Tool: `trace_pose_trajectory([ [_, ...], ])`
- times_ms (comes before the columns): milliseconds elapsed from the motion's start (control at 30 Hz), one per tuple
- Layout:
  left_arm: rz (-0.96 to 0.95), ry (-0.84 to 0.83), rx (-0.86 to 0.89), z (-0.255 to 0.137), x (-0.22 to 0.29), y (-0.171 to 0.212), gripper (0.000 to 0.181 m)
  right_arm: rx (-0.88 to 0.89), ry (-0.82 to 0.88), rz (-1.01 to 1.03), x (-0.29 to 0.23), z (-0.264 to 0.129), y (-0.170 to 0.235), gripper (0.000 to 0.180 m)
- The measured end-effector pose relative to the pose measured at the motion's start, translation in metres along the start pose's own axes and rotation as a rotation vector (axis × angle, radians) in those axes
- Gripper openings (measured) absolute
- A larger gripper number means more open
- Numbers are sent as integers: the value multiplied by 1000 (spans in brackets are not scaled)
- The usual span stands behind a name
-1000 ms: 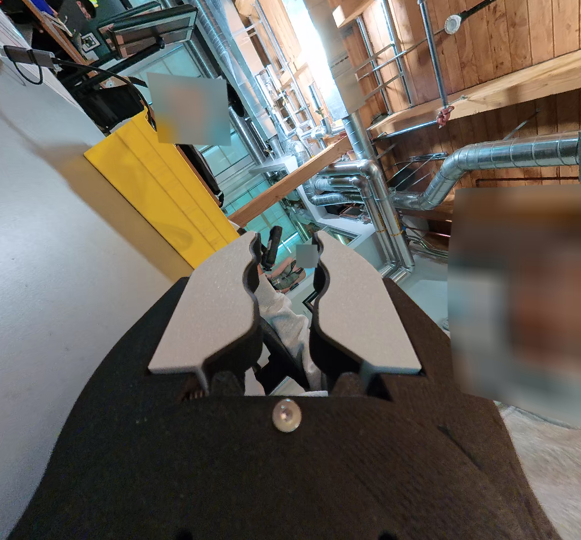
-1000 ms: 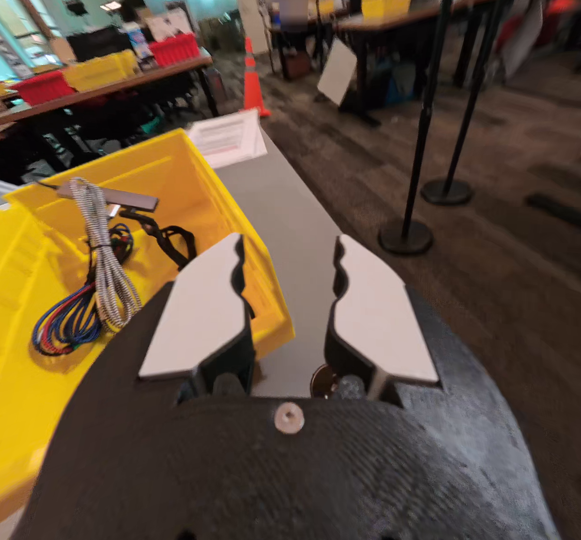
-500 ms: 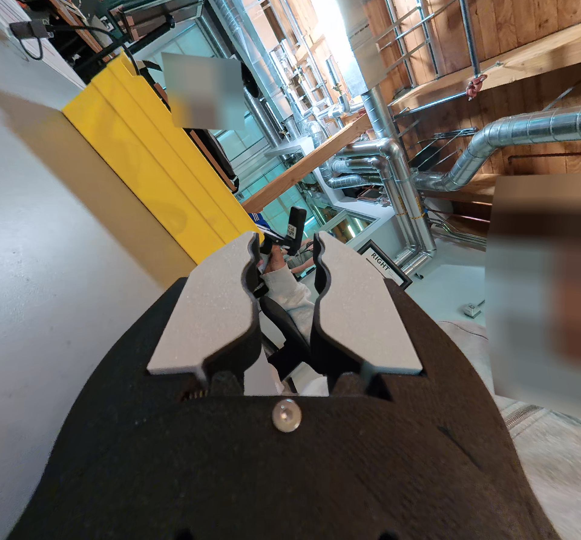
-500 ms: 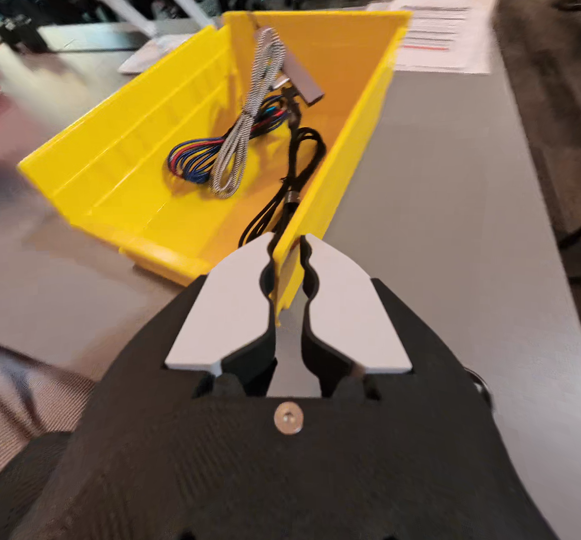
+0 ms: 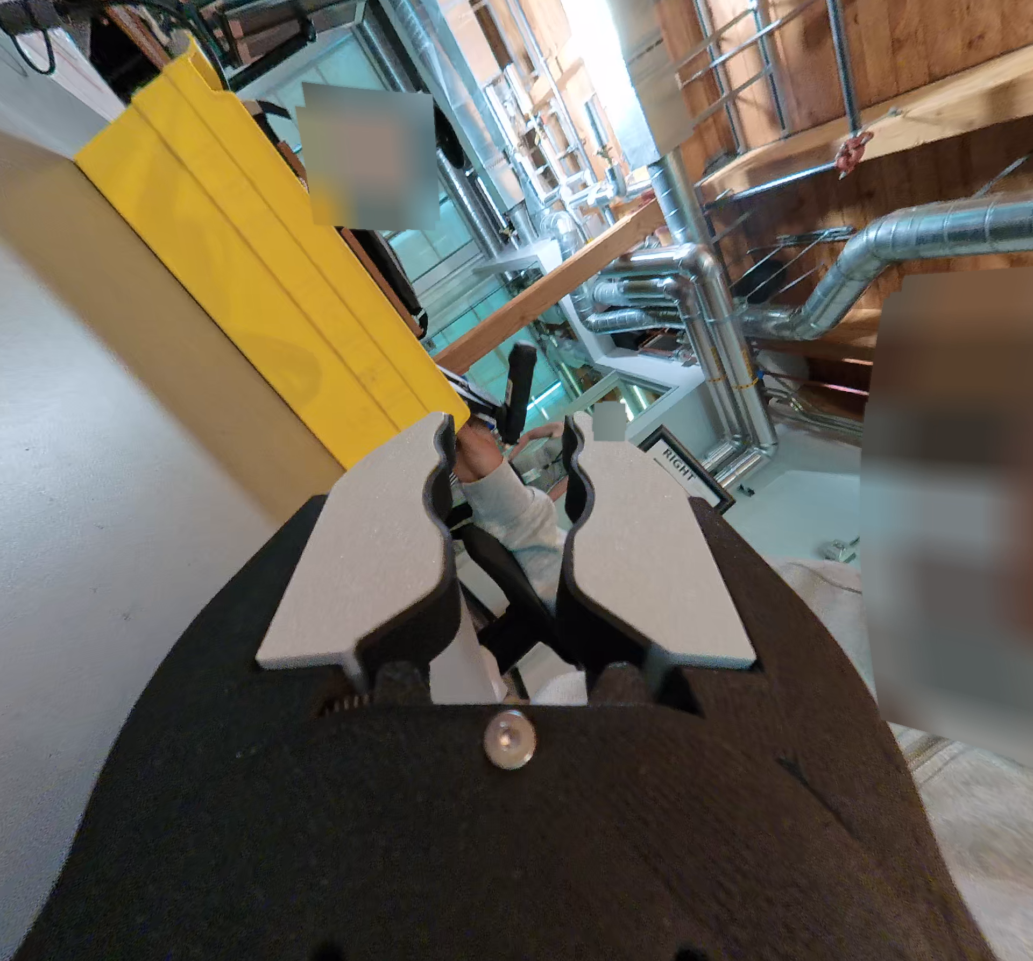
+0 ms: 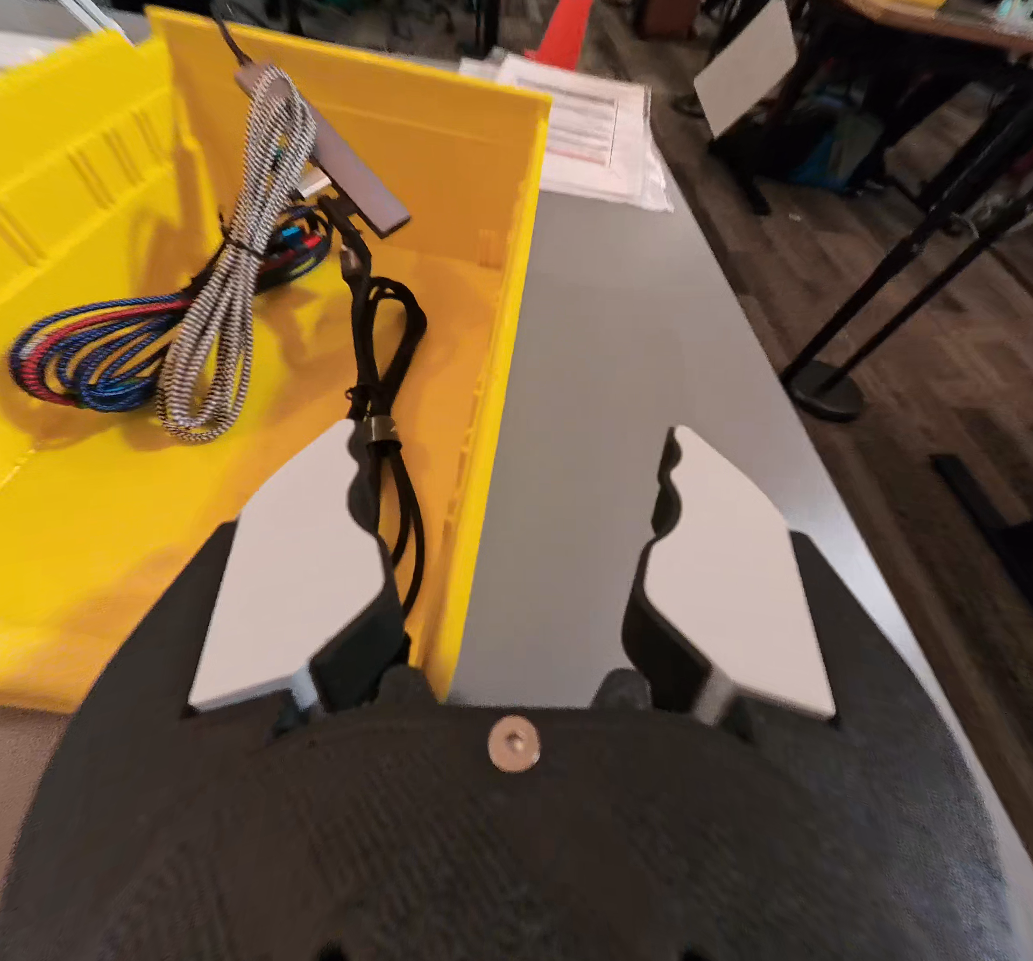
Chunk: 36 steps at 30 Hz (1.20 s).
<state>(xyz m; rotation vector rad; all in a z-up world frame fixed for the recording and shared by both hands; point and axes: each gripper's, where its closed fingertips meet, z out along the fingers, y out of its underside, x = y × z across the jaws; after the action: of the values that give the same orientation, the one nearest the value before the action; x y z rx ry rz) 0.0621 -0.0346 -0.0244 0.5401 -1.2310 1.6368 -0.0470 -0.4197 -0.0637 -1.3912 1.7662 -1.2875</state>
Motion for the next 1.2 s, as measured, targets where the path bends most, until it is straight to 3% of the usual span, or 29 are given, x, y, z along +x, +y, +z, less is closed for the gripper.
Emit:
trace_pose_trajectory([
  [67, 13, -18, -40, 4, -2, 6, 38, -104, -16, 4, -3, 14, 15, 95],
  [167, 35, -44, -105, 8, -4, 16, 38, -104, -86, 90, -7, 23, 11, 92],
  [267, 48, -60, -163, 12, -6, 25, 39, -48, -197, 199, -15, 28, 4, 64],
  [467, 33, -60, -176, 12, -7, 27, 39, -41, -365, 165, -34, 23, 3, 41],
  [833, 21, -52, -153, 11, -6, 24, 41, -40, -344, 113, -34, 21, 4, 39],
  [1033, 10, -53, -138, 10, -7, 22, 42, -43, -211, -87, -31, 18, 6, 30],
  [1200, -9, -45, -121, 9, -7, 19, 42, -49, -169, -109, -30, 17, 6, 29],
])
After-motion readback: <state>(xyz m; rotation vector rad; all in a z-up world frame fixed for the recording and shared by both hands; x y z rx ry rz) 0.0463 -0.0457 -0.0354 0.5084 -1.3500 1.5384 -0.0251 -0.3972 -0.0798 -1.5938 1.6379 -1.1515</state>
